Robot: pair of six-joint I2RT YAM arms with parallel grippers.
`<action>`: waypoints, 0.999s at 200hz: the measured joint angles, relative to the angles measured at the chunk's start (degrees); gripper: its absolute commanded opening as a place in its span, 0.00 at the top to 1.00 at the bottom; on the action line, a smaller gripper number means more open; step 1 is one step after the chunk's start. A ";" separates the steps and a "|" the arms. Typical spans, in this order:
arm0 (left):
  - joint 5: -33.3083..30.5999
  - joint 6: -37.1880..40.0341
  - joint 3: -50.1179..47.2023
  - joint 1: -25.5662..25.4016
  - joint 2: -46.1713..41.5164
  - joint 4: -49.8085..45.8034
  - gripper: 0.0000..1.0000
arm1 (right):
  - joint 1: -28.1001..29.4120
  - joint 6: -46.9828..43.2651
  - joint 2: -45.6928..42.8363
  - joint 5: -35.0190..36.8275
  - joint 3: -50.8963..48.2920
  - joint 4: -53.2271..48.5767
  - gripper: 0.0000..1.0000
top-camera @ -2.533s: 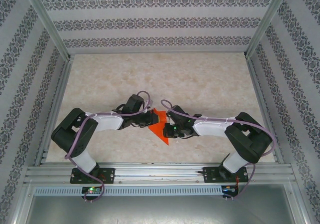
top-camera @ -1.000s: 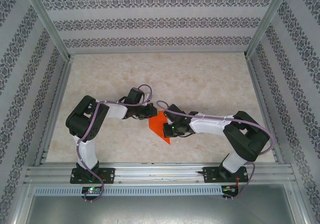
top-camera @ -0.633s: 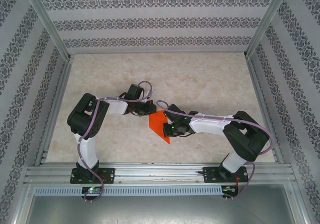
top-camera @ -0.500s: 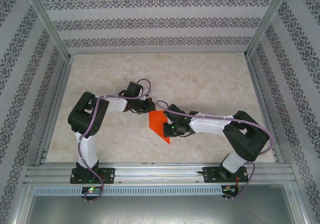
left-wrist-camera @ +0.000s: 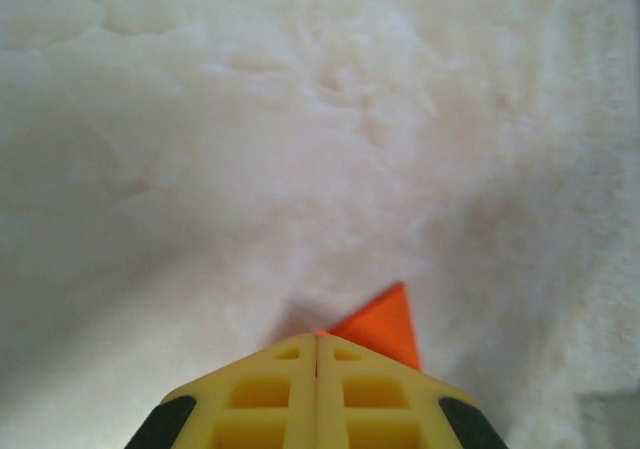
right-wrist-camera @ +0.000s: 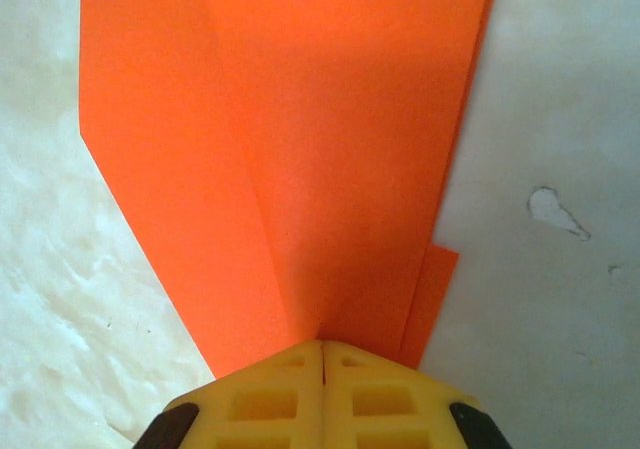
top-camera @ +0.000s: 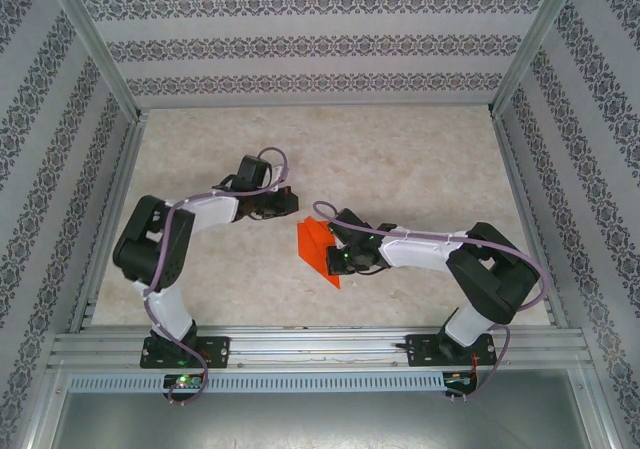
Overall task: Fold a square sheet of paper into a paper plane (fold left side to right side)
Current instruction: Fourth fold the wing at the center of the table.
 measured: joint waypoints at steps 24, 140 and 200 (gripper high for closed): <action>2.95 -1.49 -3.32 -0.81 -4.57 2.36 1.00 | -0.09 0.00 -0.24 -0.07 -0.48 0.63 1.00; 7.08 -5.16 -3.17 -8.20 6.54 6.19 1.00 | -0.48 0.11 -0.39 -0.70 -0.72 0.98 1.00; 5.25 -4.61 -2.14 -8.20 8.11 5.20 1.00 | -0.87 0.13 -0.63 -1.73 -0.72 1.03 1.00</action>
